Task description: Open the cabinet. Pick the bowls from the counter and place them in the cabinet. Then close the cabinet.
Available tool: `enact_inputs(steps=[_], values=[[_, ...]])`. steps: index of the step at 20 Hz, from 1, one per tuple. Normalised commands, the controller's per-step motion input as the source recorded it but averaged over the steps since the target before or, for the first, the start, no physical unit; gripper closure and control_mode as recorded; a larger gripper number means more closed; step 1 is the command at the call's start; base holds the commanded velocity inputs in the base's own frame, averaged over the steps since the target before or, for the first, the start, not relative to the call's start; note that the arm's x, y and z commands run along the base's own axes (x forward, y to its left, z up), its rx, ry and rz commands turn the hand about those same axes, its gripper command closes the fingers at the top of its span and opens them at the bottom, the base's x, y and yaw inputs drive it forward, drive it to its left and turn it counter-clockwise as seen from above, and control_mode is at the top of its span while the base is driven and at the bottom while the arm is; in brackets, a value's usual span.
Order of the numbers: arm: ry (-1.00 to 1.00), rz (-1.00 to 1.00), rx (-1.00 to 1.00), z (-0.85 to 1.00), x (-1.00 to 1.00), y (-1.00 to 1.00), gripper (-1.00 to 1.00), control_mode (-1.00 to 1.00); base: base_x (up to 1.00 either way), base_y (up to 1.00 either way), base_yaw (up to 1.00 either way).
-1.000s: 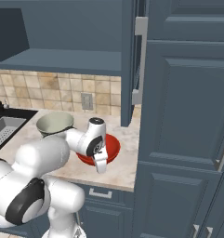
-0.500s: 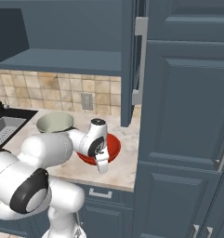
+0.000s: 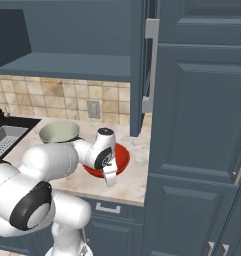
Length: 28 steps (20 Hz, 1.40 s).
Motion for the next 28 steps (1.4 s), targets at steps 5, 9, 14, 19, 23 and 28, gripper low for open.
enact_inputs(steps=[5, 9, 14, 19, 23, 28], values=[[-0.03, -0.14, 0.10, 0.34, -0.32, -0.08, 1.00, -1.00, 0.00, 0.00, 0.00], [-0.09, -0.19, 0.19, 0.57, -0.70, -0.06, 1.00, -1.00, 0.00, 0.00, 0.00], [-0.03, -0.16, 0.12, 0.39, -0.69, 0.18, 1.00, -1.00, 0.00, 0.00, 0.00], [0.00, -0.04, 0.00, 0.29, -0.56, 0.63, 1.00, -1.00, 0.00, 0.00, 0.00], [0.00, -0.01, -0.02, 0.48, -0.40, 0.36, 1.00, -1.00, 0.00, 0.00, 0.00], [0.00, 0.00, -0.09, 0.71, -0.26, 0.23, 1.00, -1.00, 0.00, 0.00, 0.00]])
